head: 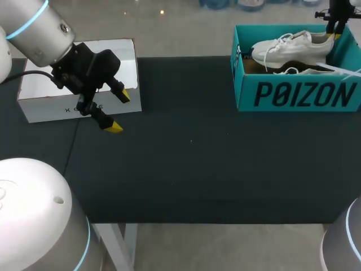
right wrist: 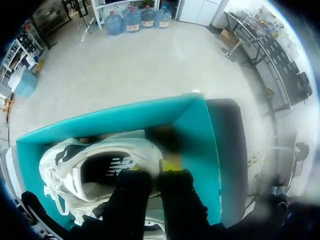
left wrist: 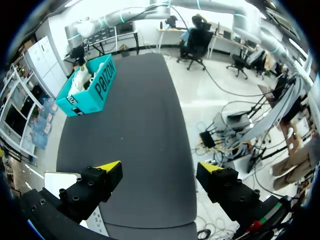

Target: Take the shoe out of the shoebox, open the shoe tongue, remove and reinsert the insole, then place the shoe into the shoebox

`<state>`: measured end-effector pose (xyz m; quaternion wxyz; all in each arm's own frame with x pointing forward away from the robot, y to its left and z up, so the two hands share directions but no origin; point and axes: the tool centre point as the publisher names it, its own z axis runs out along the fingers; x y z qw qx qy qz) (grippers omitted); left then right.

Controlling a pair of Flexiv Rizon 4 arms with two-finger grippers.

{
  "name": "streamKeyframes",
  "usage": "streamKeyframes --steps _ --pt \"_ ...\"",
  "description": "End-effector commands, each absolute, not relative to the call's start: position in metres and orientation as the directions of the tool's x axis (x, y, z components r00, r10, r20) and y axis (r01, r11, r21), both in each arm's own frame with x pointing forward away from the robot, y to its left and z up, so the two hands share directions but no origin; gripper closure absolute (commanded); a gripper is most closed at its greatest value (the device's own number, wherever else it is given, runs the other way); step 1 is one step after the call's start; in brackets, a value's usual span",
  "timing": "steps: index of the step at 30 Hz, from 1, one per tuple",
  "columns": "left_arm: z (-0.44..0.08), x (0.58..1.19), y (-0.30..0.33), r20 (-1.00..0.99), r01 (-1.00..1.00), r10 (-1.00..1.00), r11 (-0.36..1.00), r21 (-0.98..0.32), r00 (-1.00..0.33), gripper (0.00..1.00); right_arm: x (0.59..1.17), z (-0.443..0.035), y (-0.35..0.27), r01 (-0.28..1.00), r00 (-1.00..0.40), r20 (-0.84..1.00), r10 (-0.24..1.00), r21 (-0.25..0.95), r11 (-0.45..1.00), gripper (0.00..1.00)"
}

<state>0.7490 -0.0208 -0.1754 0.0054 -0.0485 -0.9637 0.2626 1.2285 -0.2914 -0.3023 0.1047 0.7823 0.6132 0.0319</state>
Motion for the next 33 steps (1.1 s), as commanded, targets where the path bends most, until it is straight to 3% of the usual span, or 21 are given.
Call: streamKeyframes --steps 1,19,20,21,22,23,33 --pt "-0.175 0.749 -0.021 -0.014 0.091 0.097 0.859 -0.505 -0.995 0.00 1.248 -0.322 -0.292 0.956 0.256 -0.083 0.963 0.170 -0.239 1.00" --pt "-0.175 0.749 -0.021 -0.014 0.091 0.097 0.859 -0.505 -0.995 0.00 1.250 -0.348 -0.294 0.950 0.292 -0.091 0.952 0.139 -0.279 1.00" --pt "-0.175 0.749 -0.021 -0.014 0.091 0.097 0.859 -0.505 -0.995 0.00 1.249 -0.349 -0.294 0.950 0.293 -0.092 0.952 0.137 -0.279 0.92" --pt "-0.175 0.749 -0.021 -0.014 0.091 0.097 0.859 -0.505 -0.995 0.00 1.248 -0.349 -0.293 0.950 0.294 -0.092 0.951 0.136 -0.281 0.65" --pt "-0.175 0.749 -0.021 -0.014 0.091 0.097 0.859 -0.505 -0.995 0.00 1.245 -0.349 -0.293 0.950 0.296 -0.092 0.951 0.135 -0.282 0.47" --pt "-0.175 0.749 -0.021 -0.014 0.091 0.097 0.859 -0.505 -0.995 0.00 1.243 -0.348 -0.293 0.948 0.299 -0.088 0.950 0.138 -0.286 0.01" --pt "-0.175 0.749 -0.021 -0.014 0.091 0.097 0.859 -0.505 -0.995 0.00 1.228 -0.305 -0.284 0.942 0.293 -0.076 0.953 0.195 -0.274 0.00"
